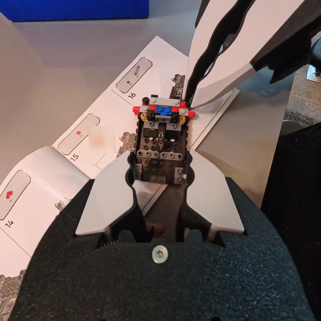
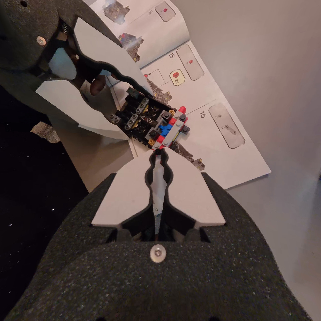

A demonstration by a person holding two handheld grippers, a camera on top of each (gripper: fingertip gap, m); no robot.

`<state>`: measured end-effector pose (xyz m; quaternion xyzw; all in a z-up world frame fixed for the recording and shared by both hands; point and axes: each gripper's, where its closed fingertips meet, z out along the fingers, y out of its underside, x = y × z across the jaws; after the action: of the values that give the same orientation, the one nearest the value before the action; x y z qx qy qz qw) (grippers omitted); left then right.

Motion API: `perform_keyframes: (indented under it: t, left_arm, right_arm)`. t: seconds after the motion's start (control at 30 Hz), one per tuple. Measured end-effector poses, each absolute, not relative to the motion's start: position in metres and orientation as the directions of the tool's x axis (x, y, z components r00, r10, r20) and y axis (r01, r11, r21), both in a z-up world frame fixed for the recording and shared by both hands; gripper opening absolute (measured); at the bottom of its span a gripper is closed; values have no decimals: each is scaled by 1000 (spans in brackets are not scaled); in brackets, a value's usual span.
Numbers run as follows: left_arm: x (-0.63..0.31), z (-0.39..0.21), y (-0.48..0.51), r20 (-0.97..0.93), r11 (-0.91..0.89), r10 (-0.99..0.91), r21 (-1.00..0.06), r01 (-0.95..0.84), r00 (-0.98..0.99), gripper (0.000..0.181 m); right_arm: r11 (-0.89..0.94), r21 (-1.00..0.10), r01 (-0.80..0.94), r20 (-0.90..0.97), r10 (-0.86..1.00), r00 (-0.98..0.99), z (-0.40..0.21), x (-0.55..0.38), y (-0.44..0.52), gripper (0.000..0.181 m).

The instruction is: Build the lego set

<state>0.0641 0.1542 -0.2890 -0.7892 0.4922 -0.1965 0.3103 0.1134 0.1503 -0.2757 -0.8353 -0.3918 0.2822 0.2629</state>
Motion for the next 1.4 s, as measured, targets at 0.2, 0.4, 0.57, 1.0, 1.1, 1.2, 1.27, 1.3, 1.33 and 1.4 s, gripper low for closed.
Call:
perform_keyframes:
  t: [0.2, 0.4, 0.57, 1.0, 1.1, 1.2, 1.27, 1.3, 1.33, 1.4]
  left_arm:
    - [64, -289, 154, 2, -315, -901, -690, -652, 433, 57]
    - [64, -289, 154, 0, -313, -902, -689, -654, 432, 57]
    - [64, -289, 154, -1, -311, -903, -688, -655, 430, 57]
    - [64, -289, 154, 0, -309, -904, -690, -654, 428, 57]
    - [64, -289, 154, 0, -309, -904, -691, -654, 428, 57]
    - [64, -289, 154, 0, -309, -904, -691, -653, 428, 57]
    - [64, -289, 154, 0, -309, -904, -691, -653, 427, 57]
    - [64, -289, 154, 0, -309, -904, -691, -653, 427, 58]
    - [64, -289, 154, 0, -308, -904, -691, -653, 427, 58]
    - [64, -289, 154, 0, -308, -904, -692, -653, 427, 57]
  right_arm:
    - [-543, -651, 530, -231, 807, 544, -275, 111, 152, 6]
    - [-530, -640, 556, -192, 811, 553, -276, 115, 154, 6]
    - [-527, -640, 559, -192, 814, 548, -277, 114, 155, 6]
    - [-535, -642, 549, -196, 807, 557, -277, 113, 156, 9]
    - [-536, -645, 545, -200, 807, 556, -277, 113, 156, 9]
    - [-539, -649, 537, -208, 805, 556, -277, 113, 156, 10]
    - [-543, -651, 530, -217, 803, 556, -277, 113, 156, 11]
    - [-544, -653, 526, -218, 801, 558, -277, 113, 156, 11]
    - [-546, -654, 523, -218, 799, 560, -277, 114, 157, 12]
    - [-549, -656, 518, -226, 797, 560, -277, 114, 157, 12]
